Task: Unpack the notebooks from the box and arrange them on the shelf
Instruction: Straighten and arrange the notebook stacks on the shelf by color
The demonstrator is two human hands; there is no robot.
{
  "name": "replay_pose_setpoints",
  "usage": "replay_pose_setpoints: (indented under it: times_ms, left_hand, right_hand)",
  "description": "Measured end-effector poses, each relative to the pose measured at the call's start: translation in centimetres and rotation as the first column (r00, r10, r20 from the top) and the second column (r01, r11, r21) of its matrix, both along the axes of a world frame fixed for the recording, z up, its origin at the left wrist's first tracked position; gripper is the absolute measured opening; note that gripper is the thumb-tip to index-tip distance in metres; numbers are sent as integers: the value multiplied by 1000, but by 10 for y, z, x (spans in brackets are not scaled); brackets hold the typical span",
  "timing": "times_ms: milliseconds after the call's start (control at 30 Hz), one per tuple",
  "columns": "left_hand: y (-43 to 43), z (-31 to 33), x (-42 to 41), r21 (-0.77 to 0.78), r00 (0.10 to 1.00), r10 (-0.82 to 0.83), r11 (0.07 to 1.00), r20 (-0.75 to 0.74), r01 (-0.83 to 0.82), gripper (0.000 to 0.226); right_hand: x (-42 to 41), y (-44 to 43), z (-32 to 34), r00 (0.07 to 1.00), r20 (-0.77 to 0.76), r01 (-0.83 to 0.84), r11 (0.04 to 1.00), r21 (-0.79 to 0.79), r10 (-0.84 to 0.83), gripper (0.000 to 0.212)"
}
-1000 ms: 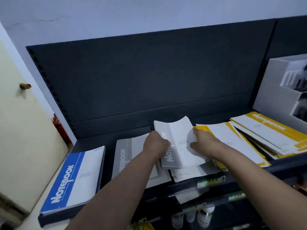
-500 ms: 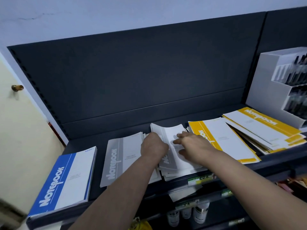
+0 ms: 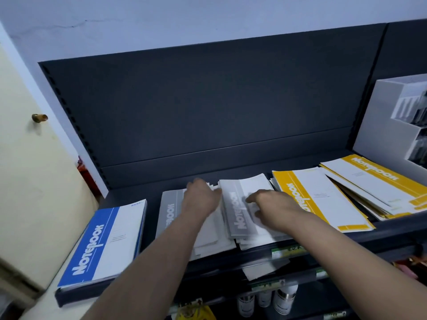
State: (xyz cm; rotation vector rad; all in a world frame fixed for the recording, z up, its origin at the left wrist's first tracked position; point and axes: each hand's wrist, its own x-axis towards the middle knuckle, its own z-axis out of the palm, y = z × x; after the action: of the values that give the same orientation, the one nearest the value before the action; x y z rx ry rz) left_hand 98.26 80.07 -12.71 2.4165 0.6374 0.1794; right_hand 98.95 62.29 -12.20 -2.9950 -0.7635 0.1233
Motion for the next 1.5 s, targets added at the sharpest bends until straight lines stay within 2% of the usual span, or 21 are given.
replay_pose_setpoints:
  times_ms: [133,233,300,467,600,700,800,900,1000,1167,1233,1333,1433,1500]
  left_hand:
    - [60,20,-24,32,998,58,998,-1,-58,17]
    - [84,21,-42,25,996,54,998,-70,-52,25]
    - [92,17,-52,-39,993,40,998,-107,-44,16]
    - [98,2,-64,-179,989,18,983,-144,-44,22]
    - [94,-4,-59,-321,986,10,945,-168,-65,16]
    - [96,-9,-53,-363,985,54,925,-163,-110,10]
    - [97,-11,-47,-364,985,90,921,-150,-139,9]
    - [97,-9,-44,-393,984,111,906,-136,-156,17]
    - [97,-9,-41,-467,981,123,866,-150,-180,8]
    - [91,-5,-36,-557,977,100,809,-187,-189,20]
    - [88,-3,-34,-561,972,101,802,-211,-205,18]
    - [82,-4,-32,-485,970,90,853,-225,-192,9]
    - [80,-6,-31,-439,979,70,886,-194,-150,22]
    - [80,-4,-32,-405,982,62,905,-177,-130,20]
  right_hand:
    - [-10,42,2,993,49,-110,992,63,107,50]
    - [-19,71,-2,978,77,-201,976,82,195,45]
    - [-23,83,-6,973,83,-220,974,47,215,42]
    - [-28,92,-9,986,54,-148,983,-110,155,24]
    - [-28,93,-2,989,26,-142,981,-136,147,20]
    - [-27,92,-1,988,3,-152,982,-114,153,14]
    - [-26,90,-4,988,13,-153,982,-106,156,22]
    - [-25,88,-5,991,-12,-130,989,-75,130,33]
    - [-24,86,-5,992,-28,-121,991,-50,120,36]
    - [-24,87,-5,992,-31,-126,991,-37,125,38]
    - [-24,87,-5,992,-17,-129,991,-39,128,38]
    - [-24,88,-6,991,-10,-132,990,-47,131,38]
    - [-24,86,-5,992,-5,-127,991,-45,126,39]
    - [-23,86,-5,992,-5,-125,991,-45,125,39]
